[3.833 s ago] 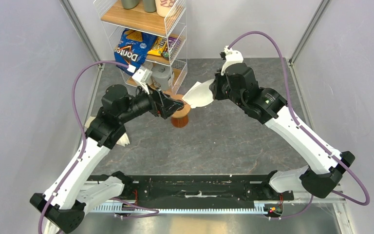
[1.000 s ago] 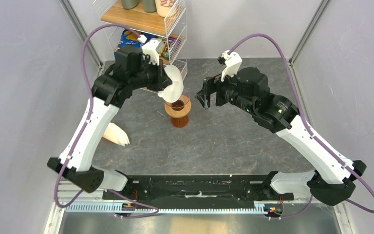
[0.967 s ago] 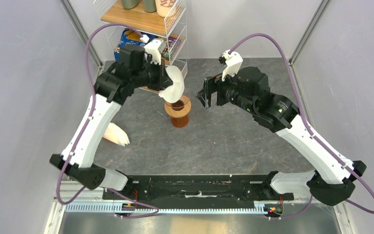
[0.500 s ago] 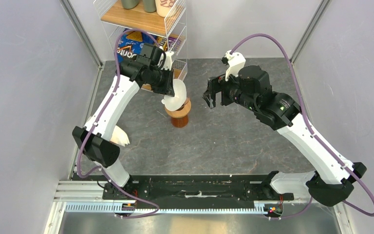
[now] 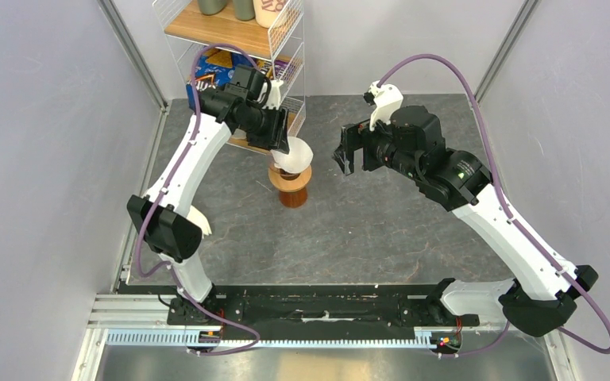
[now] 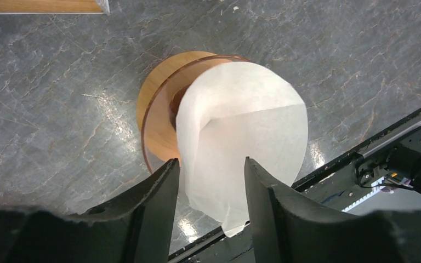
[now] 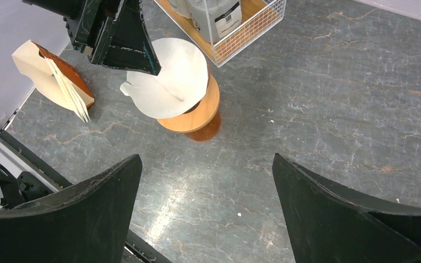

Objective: Place the coffee filter in the dripper

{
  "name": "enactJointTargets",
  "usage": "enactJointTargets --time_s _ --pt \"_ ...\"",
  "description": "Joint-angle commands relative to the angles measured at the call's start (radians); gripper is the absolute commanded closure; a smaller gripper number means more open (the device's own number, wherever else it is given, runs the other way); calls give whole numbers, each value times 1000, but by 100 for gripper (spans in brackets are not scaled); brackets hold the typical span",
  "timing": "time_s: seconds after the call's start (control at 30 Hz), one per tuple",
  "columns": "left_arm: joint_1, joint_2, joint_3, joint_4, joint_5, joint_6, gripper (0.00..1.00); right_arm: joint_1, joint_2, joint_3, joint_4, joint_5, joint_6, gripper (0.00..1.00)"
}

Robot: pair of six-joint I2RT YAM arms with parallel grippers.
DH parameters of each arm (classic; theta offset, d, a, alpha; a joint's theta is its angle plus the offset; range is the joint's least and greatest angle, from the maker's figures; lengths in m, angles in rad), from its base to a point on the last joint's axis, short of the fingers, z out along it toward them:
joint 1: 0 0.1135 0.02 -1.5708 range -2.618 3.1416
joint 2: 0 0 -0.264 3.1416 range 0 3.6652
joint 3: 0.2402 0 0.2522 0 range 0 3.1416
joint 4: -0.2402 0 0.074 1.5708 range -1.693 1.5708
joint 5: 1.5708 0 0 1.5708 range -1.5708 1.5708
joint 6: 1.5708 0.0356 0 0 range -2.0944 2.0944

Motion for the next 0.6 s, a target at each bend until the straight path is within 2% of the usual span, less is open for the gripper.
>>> enactJointTargets --time_s 0.0,0.13,0.33,0.47,0.57 --pt "19 11 31 -21 33 38 43 -9 -24 24 9 -1 -8 3" --pt "56 -38 16 12 91 38 36 -10 -25 26 8 -7 -10 3" --pt "73 -260 -132 188 93 144 26 -13 -32 9 5 -54 -51 3" --pt "72 -240 -119 102 266 308 37 -23 -41 -7 5 -112 -95 3" --pt "70 -223 -141 116 289 310 47 -37 -49 -16 3 -137 -100 3"
